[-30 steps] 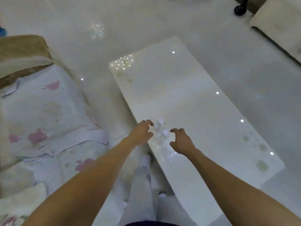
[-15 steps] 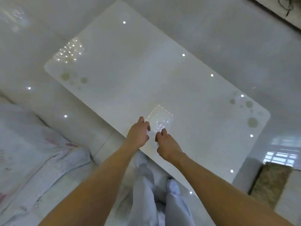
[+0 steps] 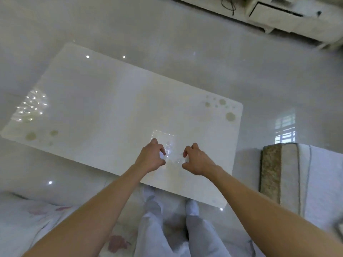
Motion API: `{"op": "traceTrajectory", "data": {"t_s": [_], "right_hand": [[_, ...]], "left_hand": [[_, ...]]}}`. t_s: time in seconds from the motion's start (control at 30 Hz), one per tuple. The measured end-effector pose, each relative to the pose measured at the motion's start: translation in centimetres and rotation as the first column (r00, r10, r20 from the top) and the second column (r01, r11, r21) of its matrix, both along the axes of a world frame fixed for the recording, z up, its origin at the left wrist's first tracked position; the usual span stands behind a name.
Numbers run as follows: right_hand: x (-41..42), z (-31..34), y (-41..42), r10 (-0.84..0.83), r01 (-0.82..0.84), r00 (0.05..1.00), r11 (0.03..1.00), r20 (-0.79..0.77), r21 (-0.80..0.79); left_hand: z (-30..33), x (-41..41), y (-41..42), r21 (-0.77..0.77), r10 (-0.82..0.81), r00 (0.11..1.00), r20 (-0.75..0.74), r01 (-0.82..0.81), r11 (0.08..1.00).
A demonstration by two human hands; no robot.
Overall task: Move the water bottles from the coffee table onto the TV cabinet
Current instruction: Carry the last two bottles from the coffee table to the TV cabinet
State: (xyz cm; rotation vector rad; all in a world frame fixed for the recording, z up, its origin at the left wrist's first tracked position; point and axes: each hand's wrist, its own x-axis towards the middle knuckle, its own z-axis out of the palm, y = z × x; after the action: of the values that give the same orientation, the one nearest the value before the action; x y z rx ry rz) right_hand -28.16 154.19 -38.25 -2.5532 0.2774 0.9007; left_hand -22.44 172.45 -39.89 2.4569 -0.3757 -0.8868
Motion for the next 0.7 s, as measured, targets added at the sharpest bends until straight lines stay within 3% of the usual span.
{"op": "traceTrajectory", "data": {"t_s": [0.4,0.57,0.7], "right_hand": [[-10.7,5.7,-19.6,-0.171,0.182,0.954,0.983,0.246,-0.020],[-16.0,8.9,-29.6,-0.261,0.250,0.904,0.965,0.338,0.076],[-20.0,12.8,-36.8,-0.327,0.313,0.869,0.944,0.370,0.100]], "left_hand": [[6.7,-6.2,-20.8,0.015,-0.215,0.960,0.180,0.216,0.976],[9.5,-11.4,-31.3,0.027,-0.173,0.937,0.302,0.173,0.985],[12.8,-14.8,-38.5,-0.006,-0.136,0.943,0.304,0.145,0.989]]}}
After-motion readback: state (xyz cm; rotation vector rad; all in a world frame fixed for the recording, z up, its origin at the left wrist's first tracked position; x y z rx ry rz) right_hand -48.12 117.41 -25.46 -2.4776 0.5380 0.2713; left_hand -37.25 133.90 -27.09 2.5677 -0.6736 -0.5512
